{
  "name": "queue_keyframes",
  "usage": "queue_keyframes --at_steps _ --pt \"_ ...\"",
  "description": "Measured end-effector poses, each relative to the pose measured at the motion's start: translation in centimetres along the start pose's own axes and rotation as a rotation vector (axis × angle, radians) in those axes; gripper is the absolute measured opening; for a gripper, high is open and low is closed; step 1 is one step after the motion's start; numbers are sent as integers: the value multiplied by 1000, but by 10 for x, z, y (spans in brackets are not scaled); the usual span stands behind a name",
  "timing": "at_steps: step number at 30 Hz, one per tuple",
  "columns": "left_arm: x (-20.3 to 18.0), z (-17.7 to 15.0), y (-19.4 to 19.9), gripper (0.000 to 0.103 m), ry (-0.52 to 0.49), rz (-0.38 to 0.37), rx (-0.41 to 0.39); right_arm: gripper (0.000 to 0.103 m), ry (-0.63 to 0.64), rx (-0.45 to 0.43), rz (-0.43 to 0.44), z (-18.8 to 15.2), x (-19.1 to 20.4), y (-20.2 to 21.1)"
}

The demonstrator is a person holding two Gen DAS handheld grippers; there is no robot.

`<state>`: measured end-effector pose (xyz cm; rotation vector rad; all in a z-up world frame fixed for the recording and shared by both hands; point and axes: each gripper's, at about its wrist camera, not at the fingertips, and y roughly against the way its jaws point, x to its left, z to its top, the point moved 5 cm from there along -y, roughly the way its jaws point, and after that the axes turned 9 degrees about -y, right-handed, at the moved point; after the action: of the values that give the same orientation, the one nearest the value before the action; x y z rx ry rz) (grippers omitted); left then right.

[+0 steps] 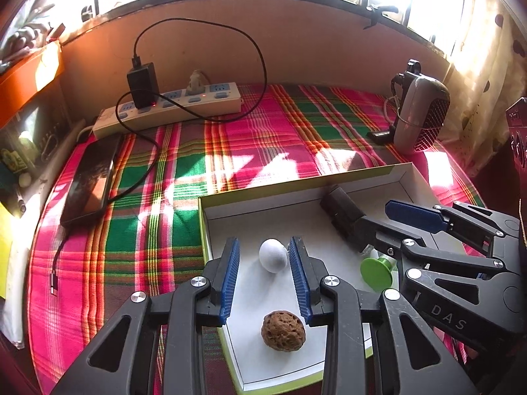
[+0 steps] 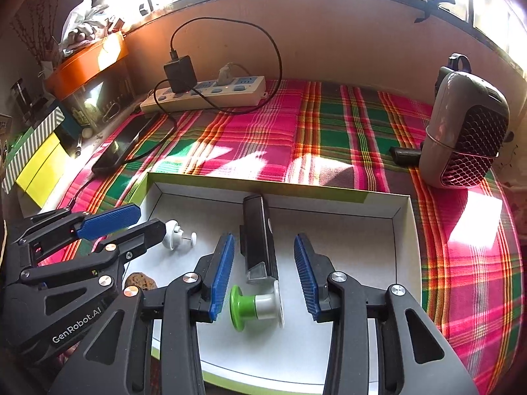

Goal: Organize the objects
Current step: 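Open the right gripper to set the cylinder down while the left gripper releases the knob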

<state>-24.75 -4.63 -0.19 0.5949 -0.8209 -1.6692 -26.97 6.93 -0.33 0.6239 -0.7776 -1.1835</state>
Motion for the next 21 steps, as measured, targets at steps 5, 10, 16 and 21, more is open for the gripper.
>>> queue_keyframes --at_steps 5,10,16,21 --pt "-4 -3 12 29 -6 5 -13 39 -13 -19 -1 -3 -1 14" --pt "-8 -9 27 29 -14 4 -33 40 -23 -39 -2 -8 -3 27" --pt "-16 -17 41 29 -4 -14 -55 40 -41 -55 -6 -18 -9 42" --pt "-21 -27 52 29 7 -28 -66 40 -47 -72 -20 -29 -18 56"
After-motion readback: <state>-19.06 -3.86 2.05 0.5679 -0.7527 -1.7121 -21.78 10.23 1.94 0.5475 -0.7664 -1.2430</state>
